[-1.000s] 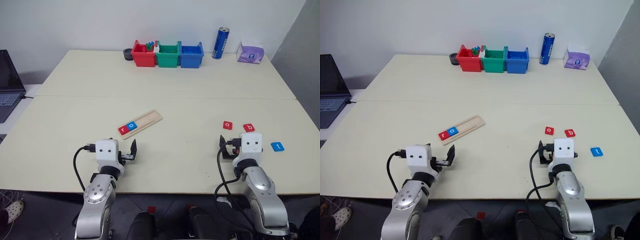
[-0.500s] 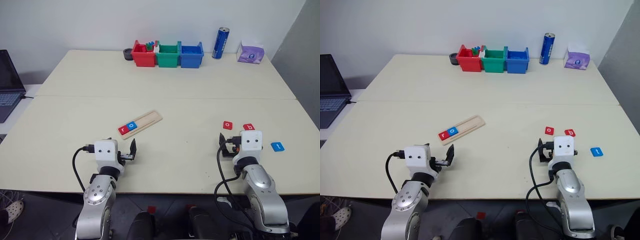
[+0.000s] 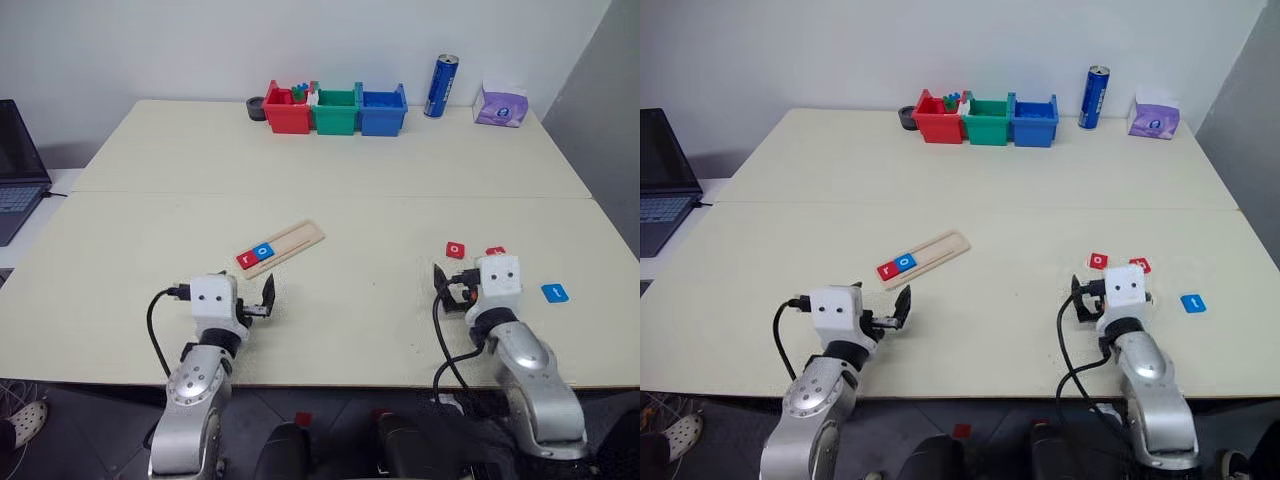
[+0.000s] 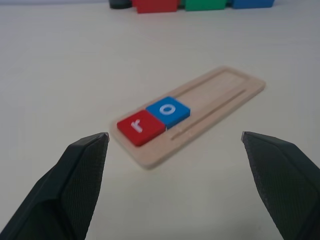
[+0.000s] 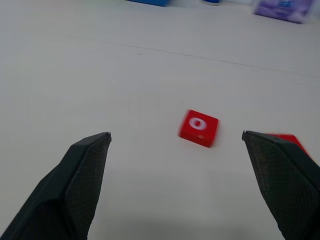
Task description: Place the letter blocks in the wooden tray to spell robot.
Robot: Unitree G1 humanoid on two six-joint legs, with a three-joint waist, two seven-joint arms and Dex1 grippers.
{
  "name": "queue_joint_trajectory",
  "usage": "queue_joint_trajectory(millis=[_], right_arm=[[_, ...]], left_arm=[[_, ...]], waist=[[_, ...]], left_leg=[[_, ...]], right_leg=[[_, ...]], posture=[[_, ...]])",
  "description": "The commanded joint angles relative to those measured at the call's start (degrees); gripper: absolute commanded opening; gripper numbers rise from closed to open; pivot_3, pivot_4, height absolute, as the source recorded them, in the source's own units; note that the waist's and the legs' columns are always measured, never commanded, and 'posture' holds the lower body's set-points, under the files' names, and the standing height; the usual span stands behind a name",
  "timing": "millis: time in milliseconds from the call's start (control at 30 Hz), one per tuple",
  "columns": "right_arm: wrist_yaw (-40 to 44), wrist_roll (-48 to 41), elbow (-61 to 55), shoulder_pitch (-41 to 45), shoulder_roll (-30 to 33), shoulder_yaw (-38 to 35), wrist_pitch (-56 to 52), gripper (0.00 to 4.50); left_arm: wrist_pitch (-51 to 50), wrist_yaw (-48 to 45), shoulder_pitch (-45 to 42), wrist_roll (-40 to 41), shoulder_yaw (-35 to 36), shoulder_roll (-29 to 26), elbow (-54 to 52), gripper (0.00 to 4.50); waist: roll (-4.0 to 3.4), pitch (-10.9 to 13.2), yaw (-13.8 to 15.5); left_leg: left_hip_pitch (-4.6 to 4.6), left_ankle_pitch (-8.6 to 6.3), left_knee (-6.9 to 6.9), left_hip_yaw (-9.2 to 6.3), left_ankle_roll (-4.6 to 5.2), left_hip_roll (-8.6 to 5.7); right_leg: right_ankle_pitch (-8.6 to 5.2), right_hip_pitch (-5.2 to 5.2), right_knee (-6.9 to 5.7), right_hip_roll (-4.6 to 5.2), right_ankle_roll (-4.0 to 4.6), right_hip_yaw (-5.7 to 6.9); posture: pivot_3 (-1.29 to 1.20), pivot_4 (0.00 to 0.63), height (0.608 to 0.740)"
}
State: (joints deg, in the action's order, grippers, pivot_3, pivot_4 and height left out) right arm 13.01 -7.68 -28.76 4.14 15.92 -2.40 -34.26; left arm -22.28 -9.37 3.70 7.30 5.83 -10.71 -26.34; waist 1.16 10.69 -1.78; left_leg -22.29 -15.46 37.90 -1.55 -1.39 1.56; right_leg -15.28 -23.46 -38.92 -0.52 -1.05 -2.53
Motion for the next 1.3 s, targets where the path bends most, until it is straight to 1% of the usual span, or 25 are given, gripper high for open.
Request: queue_joint_trajectory(millis=[33,133,200,300,367,467,600,733,833,1067,1300], right_arm=[[16.4,-14.0,-4.6,6.5,7.2,-1.5,-5.3,4.47],[27.6,-22.7,-1.9,13.0,13.9,-1.6,-9.1,4.47],[31.7,-25.6,0.8,16.9,16.0,-0.5,-10.4,4.47],[34.4,-27.0,4.2,21.1,16.3,1.6,-10.7,4.47],[34.7,-26.8,5.5,22.6,15.6,3.0,-10.2,4.47],[34.8,-26.7,5.9,23.5,14.7,4.5,-9.9,4.47],[34.7,-28.0,4.4,23.5,14.2,5.2,-11.0,4.47],[33.1,-28.8,2.9,23.3,13.7,5.2,-11.7,4.47],[31.9,-29.3,2.2,22.7,13.7,4.7,-12.1,4.47],[29.2,-31.0,-0.2,21.7,13.9,3.7,-13.8,4.47],[27.4,-32.3,-1.2,21.5,14.2,3.3,-14.7,4.47]], left_arm=[[-0.1,-7.7,-5.4,5.4,4.5,-6.4,1.4,4.5],[0.4,-16.6,-9.9,9.2,7.0,-14.3,8.0,4.5],[1.0,-22.8,-12.5,11.3,7.8,-19.1,13.2,4.5],[3.8,-34.8,-15.7,13.0,6.6,-26.0,22.4,4.5],[6.4,-41.4,-18.7,12.9,5.5,-29.1,29.9,4.5],[11.1,-49.4,-23.6,10.9,2.6,-32.1,39.8,4.5],[17.1,-55.0,-30.1,8.3,0.1,-33.0,50.9,4.5],[23.7,-59.0,-37.1,4.7,-2.6,-32.8,63.8,4.5],[27.3,-60.4,-41.3,2.8,-3.7,-32.1,71.1,4.5],[31.3,-62.9,-46.4,-0.3,-5.4,-30.2,80.5,4.5],[32.9,-63.3,-48.6,-2.6,-5.8,-29.1,85.3,4.5]], waist=[[0.0,0.0,0.0],[0.0,0.0,-0.1],[0.0,0.0,-0.1],[0.03,0.0,-0.1],[0.03,0.0,0.0],[0.03,0.0,0.0],[0.04,0.0,0.3],[0.05,0.0,0.2],[0.05,0.0,0.2],[0.05,0.0,0.1],[0.05,0.0,0.1]], left_leg=[[0.01,0.0,0.01,0.0,0.0,-0.01],[0.08,-0.01,-0.05,-0.03,0.02,0.02],[0.1,-0.02,-0.09,-0.05,0.03,0.07],[0.06,-0.02,-0.11,-0.06,0.03,0.1],[-0.01,-0.02,-0.11,-0.06,0.03,0.11],[-0.21,-0.02,-0.08,-0.05,0.03,0.09],[-0.66,-0.01,0.02,-0.06,0.02,0.08],[-0.67,-0.01,0.01,-0.04,0.02,0.03],[-0.67,-0.02,0.01,-0.06,0.03,0.02],[-0.67,-0.02,0.02,-0.07,0.03,0.05],[-0.68,-0.02,0.02,-0.09,0.03,0.05]], right_leg=[[0.01,0.01,-0.01,-0.04,0.01,0.02],[-0.02,0.04,0.01,-0.19,0.06,0.06],[-0.06,0.02,0.01,-0.25,0.14,0.08],[-0.08,-0.02,0.02,-0.28,0.18,0.11],[-0.09,-0.08,0.03,-0.27,0.2,0.12],[-0.09,-0.24,0.03,-0.24,0.2,0.13],[0.09,-0.63,-0.01,-0.12,0.4,0.15],[0.11,-0.63,-0.02,-0.11,0.41,0.16],[0.11,-0.65,-0.04,-0.15,0.4,0.18],[0.12,-0.66,-0.08,-0.17,0.41,0.18],[0.12,-0.66,-0.1,-0.18,0.41,0.19]], posture=[[0.0,0.15,0.74],[0.0,0.15,0.74],[0.0,0.15,0.74],[0.0,0.15,0.74],[0.0,0.15,0.74],[0.0,0.15,0.74],[0.0,0.15,0.74],[0.0,0.15,0.74],[0.0,0.15,0.74],[0.0,0.15,0.74],[0.0,0.15,0.74]])
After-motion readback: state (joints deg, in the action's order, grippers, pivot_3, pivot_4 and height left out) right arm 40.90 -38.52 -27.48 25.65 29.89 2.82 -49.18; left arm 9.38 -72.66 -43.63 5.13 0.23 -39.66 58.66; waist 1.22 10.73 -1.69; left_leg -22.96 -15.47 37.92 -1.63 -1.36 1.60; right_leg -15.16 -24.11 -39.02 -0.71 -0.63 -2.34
